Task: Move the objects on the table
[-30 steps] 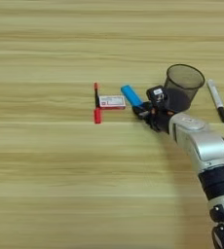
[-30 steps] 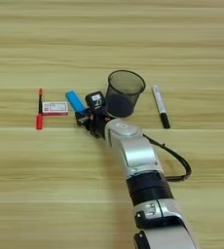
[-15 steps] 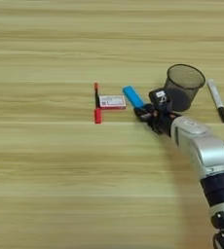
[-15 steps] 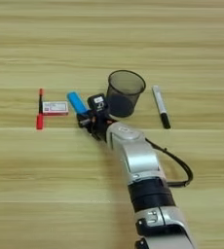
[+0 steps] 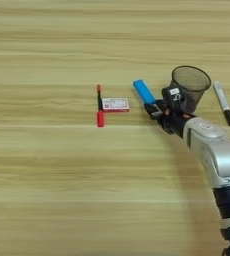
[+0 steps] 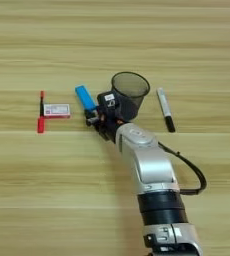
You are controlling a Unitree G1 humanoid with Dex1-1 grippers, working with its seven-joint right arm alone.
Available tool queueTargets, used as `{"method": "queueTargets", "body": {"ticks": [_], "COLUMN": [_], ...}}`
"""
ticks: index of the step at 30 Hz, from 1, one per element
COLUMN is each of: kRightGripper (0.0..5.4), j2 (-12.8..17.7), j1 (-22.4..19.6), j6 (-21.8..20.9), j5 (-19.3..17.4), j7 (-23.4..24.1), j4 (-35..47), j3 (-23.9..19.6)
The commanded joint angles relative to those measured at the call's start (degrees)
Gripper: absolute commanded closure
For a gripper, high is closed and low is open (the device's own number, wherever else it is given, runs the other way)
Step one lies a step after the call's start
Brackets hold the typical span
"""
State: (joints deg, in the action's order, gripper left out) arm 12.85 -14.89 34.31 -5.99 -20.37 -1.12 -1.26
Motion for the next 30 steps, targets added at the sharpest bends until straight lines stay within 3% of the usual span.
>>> {"method": "queueTargets", "body": {"ticks": [1, 6, 15, 30], "kRightGripper": [4.0, 4.0, 4.0, 4.0], "j2": [1.35, 1.76, 4.35, 9.58], "j1": [-2.69, -2.23, -3.24, -4.21], "j6": [-0.63, 1.24, 4.14, 3.92], "j5": [-0.71, -1.65, -4.6, -7.32], "j7": [0.77, 0.67, 1.51, 3.6], "j4": [6.04, 11.59, 18.37, 17.08], "j3": [-1.33, -2.82, -9.52, -19.43]}}
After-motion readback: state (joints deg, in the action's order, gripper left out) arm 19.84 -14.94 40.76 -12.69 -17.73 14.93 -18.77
